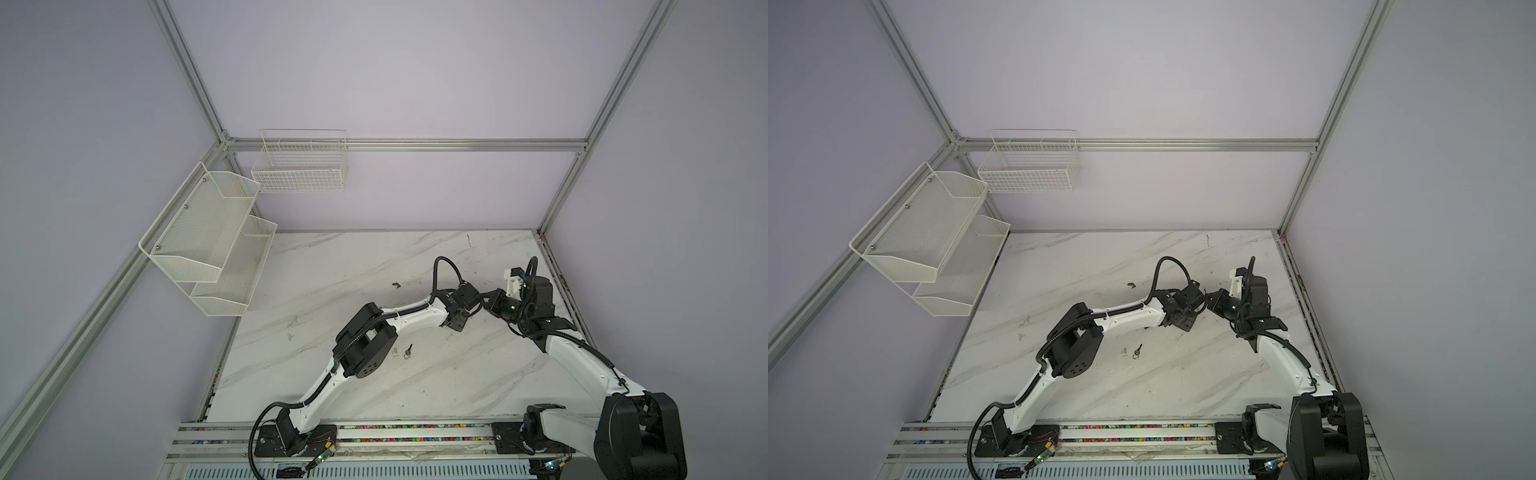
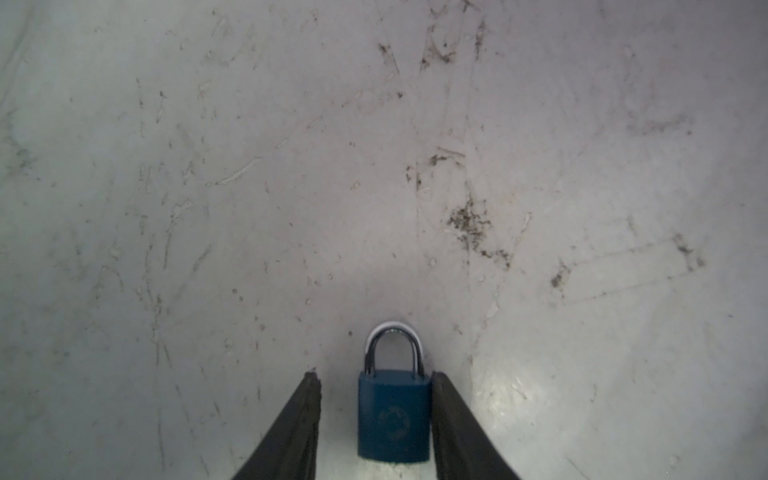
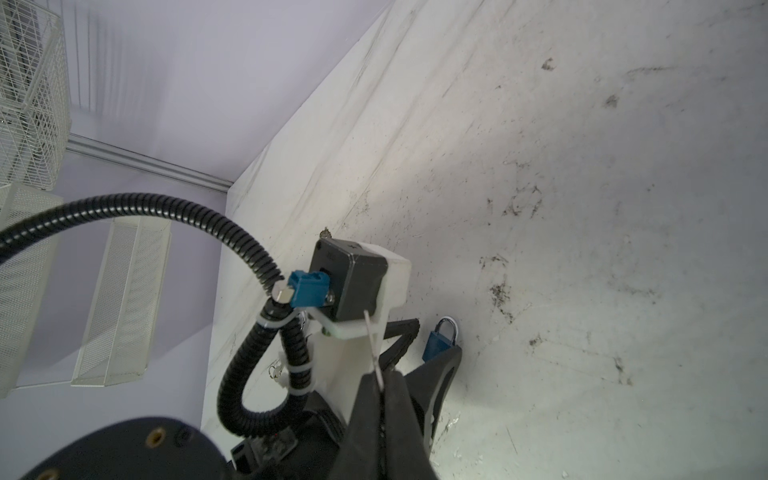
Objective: Unlock with the key
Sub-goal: 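Close the left gripper on the small blue padlock body and lift it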
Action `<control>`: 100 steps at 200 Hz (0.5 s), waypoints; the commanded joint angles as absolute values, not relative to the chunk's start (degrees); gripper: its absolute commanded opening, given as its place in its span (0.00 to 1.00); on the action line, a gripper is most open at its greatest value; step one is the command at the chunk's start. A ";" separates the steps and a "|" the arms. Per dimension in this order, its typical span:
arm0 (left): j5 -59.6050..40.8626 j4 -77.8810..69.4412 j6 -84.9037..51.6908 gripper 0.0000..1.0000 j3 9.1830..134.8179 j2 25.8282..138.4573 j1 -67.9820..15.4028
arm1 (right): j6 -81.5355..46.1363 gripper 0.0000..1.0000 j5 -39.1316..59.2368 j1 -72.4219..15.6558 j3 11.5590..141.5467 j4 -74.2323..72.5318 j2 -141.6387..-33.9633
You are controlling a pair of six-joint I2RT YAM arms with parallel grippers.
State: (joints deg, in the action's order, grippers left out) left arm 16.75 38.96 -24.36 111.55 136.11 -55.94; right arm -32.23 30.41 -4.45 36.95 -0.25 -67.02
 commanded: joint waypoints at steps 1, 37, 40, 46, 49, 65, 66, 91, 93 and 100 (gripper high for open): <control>18.03 40.39 -22.86 0.42 116.85 136.64 -56.16 | -31.29 0.00 30.14 -4.04 36.20 -0.31 -66.21; 16.51 40.74 -23.11 0.39 116.90 137.19 -56.16 | -31.46 0.00 30.27 -4.04 35.98 -0.31 -66.01; 16.26 40.74 -23.11 0.38 116.89 137.31 -56.21 | -31.42 0.00 30.37 -4.04 35.96 -0.27 -65.96; 15.88 40.99 -23.19 0.37 116.89 137.52 -56.18 | -31.46 0.00 30.25 -4.04 35.95 -0.20 -65.91; 15.75 41.04 -23.28 0.37 116.89 137.62 -56.16 | -31.46 0.00 30.29 -4.04 35.93 -0.21 -65.84; 14.80 41.41 -23.81 0.37 116.89 138.09 -56.17 | -31.46 0.00 30.24 -4.04 35.81 -0.29 -65.80; 14.74 41.44 -23.81 0.37 116.89 138.08 -56.16 | -31.46 0.00 30.28 -4.04 35.79 -0.28 -65.82; 14.12 41.88 -24.42 0.34 116.89 138.19 -56.17 | -31.55 0.00 30.50 -4.02 35.93 -0.43 -65.58; 14.14 41.98 -24.47 0.34 116.85 138.17 -56.16 | -31.60 0.00 30.50 -4.03 35.94 -0.39 -65.53; 14.15 42.10 -24.52 0.34 116.84 138.14 -56.16 | -31.47 0.00 30.50 -4.04 36.06 -0.46 -65.41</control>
State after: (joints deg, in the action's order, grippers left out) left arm 15.44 39.97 -24.43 112.73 136.86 -55.96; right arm -32.23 30.41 -4.43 36.47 -0.27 -67.00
